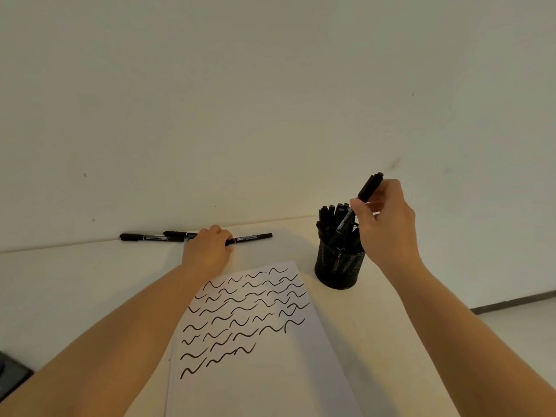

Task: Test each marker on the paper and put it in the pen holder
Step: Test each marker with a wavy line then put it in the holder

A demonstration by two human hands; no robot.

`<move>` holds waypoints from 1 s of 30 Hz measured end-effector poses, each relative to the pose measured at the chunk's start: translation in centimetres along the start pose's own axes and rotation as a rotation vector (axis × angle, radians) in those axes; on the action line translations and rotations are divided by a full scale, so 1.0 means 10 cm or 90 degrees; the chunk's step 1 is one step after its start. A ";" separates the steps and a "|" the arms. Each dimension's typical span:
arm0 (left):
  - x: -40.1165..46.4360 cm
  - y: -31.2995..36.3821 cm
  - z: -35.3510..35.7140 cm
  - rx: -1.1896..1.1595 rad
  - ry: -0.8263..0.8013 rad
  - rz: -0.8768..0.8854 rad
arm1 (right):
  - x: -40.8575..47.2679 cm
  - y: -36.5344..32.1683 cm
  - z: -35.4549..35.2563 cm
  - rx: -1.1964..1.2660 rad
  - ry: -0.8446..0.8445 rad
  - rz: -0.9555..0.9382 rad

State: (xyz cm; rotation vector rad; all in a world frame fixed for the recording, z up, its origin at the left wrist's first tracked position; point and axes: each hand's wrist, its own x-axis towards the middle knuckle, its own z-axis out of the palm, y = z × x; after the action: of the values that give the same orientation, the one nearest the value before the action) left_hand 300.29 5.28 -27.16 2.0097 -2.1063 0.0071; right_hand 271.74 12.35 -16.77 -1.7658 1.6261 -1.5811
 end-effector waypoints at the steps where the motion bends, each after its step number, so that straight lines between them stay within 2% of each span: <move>1: 0.01 0.01 0.00 0.003 0.006 -0.007 | 0.01 0.01 0.00 -0.003 0.001 -0.003; 6: 0.05 0.02 0.04 -0.008 0.026 -0.027 | -0.02 0.08 0.05 -0.037 -0.021 -0.017; 12: 0.05 0.00 0.09 0.005 0.029 -0.029 | -0.12 0.16 0.09 -0.160 -0.104 -0.143; 20: -0.01 0.08 0.08 -0.006 0.032 -0.031 | -0.15 0.21 0.17 -0.309 -0.041 -0.289; 25: -0.15 0.26 -0.06 -0.163 0.057 -0.043 | -0.18 0.26 0.20 -0.370 -0.009 -0.352; 30: -0.43 0.42 -0.21 -0.315 0.052 -0.044 | -0.21 0.31 0.22 -0.416 0.005 -0.364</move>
State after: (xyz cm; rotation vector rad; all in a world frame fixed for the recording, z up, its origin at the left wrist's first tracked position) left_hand 296.66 10.11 -25.20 1.7452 -1.7664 -0.3964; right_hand 272.32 12.07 -21.02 -2.7599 1.8926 -1.3155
